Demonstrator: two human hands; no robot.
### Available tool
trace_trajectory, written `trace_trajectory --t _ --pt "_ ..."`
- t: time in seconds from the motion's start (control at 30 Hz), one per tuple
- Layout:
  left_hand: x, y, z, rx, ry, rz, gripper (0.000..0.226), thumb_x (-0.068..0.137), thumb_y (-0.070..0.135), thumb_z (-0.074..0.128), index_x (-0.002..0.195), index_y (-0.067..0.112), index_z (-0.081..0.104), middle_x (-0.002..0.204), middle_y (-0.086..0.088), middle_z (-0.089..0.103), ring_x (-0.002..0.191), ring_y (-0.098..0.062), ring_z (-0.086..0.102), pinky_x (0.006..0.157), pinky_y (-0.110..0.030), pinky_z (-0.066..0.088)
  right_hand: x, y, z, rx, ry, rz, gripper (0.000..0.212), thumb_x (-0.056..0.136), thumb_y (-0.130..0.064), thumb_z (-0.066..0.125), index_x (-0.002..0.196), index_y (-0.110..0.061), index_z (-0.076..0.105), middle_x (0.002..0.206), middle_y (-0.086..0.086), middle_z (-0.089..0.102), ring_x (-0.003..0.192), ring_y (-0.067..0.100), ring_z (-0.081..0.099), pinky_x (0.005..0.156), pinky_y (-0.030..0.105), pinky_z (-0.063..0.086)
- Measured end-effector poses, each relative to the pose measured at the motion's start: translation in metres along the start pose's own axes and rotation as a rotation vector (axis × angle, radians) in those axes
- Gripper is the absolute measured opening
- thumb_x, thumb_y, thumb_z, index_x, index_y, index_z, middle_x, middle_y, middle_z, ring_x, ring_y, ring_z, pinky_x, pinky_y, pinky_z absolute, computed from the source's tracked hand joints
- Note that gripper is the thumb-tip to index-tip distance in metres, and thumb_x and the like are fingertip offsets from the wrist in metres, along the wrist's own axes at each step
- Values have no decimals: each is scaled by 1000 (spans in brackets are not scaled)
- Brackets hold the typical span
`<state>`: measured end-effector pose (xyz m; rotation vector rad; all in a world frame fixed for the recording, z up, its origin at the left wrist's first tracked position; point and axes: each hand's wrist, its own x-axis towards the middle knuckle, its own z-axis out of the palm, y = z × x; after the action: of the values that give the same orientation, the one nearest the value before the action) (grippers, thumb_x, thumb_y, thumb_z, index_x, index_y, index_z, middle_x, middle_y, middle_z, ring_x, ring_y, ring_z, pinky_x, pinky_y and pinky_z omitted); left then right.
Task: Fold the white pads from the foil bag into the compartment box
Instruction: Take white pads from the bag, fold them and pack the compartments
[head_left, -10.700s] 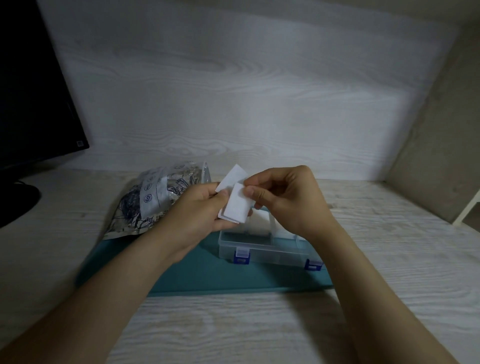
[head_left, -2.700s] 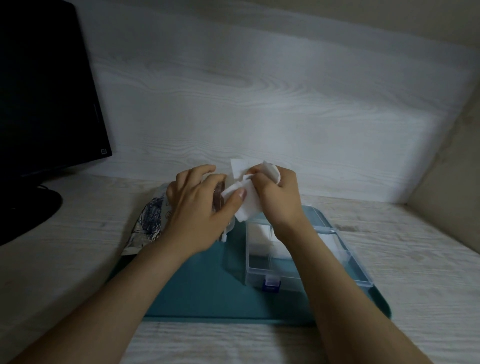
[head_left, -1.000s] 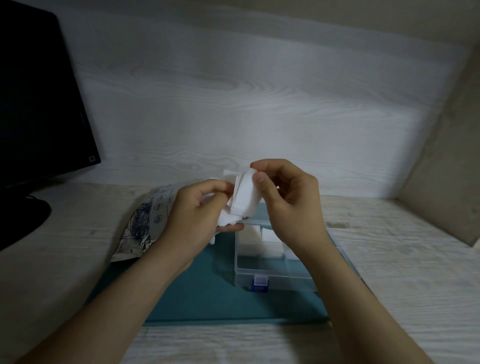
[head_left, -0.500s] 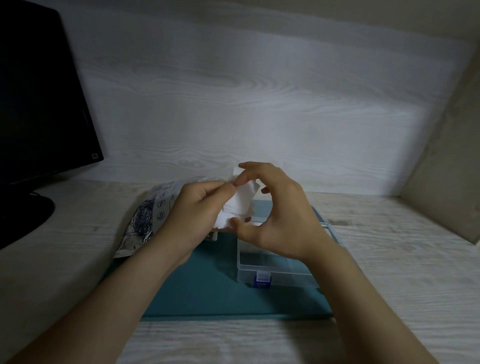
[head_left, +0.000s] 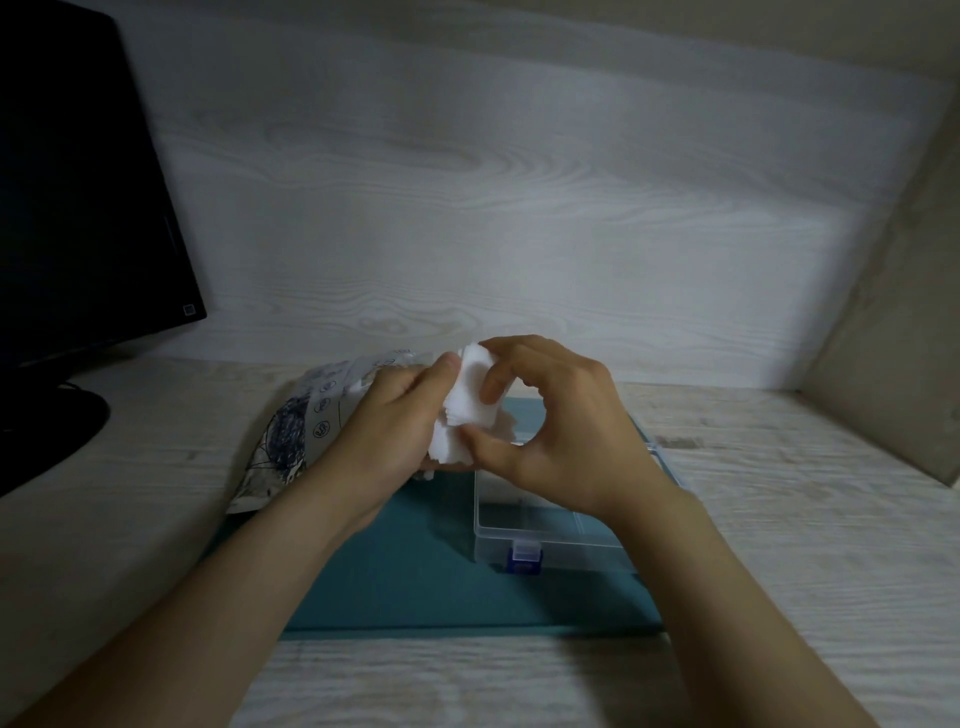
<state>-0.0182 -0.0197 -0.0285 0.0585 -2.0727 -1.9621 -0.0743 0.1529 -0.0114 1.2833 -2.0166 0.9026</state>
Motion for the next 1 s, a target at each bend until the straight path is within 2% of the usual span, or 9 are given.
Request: trace_trajectory --t 0.17,0.37,0.47,0.53,0.6,0.73,0.87,0.93,1.0 --pt "-2 4 0 -96 -32 -50 51 104 55 52 115 12 76 114 -21 77 117 -53 66 99 -75 49 1 -2 -2 46 18 -18 31 73 -25 91 89 -12 68 125 -1 71 108 10 67 86 17 50" --pt "-6 8 1 -131 -69 -82 43 111 44 47 121 12 75 117 -17 77 114 -41 72 106 -75 44 -1 -3 0 6 -6 -56 30 81 -28 88 92 -12 66 118 -1 72 101 16 69 80 33 56" --pt "-5 9 2 -136 -93 -94 44 112 41 42 122 12 74 115 -17 78 108 -36 75 99 -64 56 -2 -4 0 -13 -18 -34 33 83 -33 84 98 -13 62 117 -3 71 96 18 67 77 37 55" --pt "-5 13 2 -141 -107 -93 43 112 41 42 120 13 73 103 -14 79 87 -27 77 72 -41 61 -2 -5 1 15 -13 -2 37 85 -33 83 107 -14 59 112 -6 69 93 18 65 76 39 54" --pt "-8 15 1 -163 -135 -78 39 111 40 47 116 12 74 94 -13 79 74 -20 74 56 -27 52 -2 -5 1 49 -29 21 44 88 -32 81 117 -15 53 108 -6 66 90 19 64 76 42 54" --pt "-7 10 0 9 -122 26 27 105 33 61 98 14 80 89 -11 78 72 -22 65 59 -35 35 -2 -5 -2 152 -40 81 52 86 -20 81 127 -14 50 111 -7 66 99 15 66 81 32 55" --pt "-14 17 3 9 -119 23 25 109 25 54 109 13 76 89 -8 81 75 -29 79 54 -35 26 0 -2 -5 297 30 269 44 88 -14 65 131 -22 64 100 -11 71 96 10 65 78 14 45" --pt "-17 19 5 35 -128 13 25 109 27 54 111 14 76 92 -13 81 83 -36 80 54 -34 29 3 1 -5 350 56 349 32 93 -14 63 122 -24 72 89 -11 70 81 7 61 70 17 45" --pt "-15 18 6 39 -89 28 24 108 26 57 107 12 77 94 -13 81 87 -34 80 55 -34 45 4 2 -5 375 91 394 24 96 -11 67 114 -25 77 84 -6 71 72 8 58 66 20 46"
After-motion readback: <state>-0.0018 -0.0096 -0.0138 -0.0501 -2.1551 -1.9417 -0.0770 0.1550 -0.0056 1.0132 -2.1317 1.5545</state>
